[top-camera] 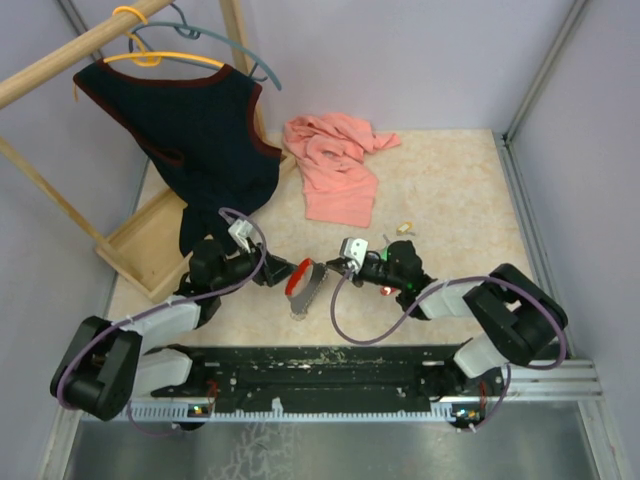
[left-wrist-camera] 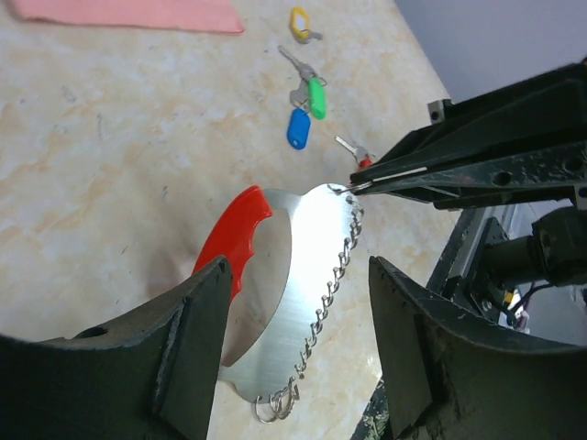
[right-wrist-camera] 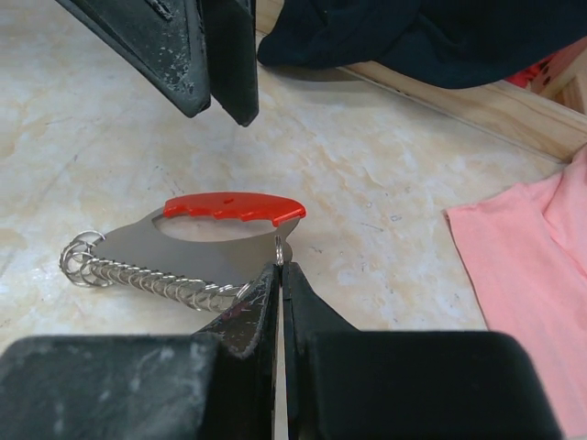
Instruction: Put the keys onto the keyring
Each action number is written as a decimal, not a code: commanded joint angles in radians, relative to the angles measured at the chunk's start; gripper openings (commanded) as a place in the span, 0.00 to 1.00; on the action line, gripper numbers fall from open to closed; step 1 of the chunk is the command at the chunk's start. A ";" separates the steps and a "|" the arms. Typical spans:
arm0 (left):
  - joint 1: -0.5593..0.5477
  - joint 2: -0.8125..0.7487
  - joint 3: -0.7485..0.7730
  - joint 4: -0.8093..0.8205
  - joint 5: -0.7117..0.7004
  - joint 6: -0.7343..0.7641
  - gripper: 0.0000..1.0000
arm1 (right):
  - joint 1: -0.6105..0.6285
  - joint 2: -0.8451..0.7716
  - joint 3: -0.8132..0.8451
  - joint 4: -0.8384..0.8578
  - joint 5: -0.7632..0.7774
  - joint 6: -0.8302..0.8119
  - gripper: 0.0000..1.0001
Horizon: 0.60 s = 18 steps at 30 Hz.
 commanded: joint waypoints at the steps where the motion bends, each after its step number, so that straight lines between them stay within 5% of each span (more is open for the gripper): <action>1: 0.003 0.040 -0.019 0.233 0.136 0.062 0.67 | -0.019 -0.028 0.066 0.022 -0.074 0.033 0.00; 8: 0.000 0.101 0.030 0.265 0.187 0.202 0.63 | -0.024 -0.057 0.103 -0.103 -0.101 0.022 0.00; 18: -0.012 0.211 0.030 0.465 0.300 0.369 0.57 | -0.026 -0.026 0.113 -0.057 -0.159 0.051 0.00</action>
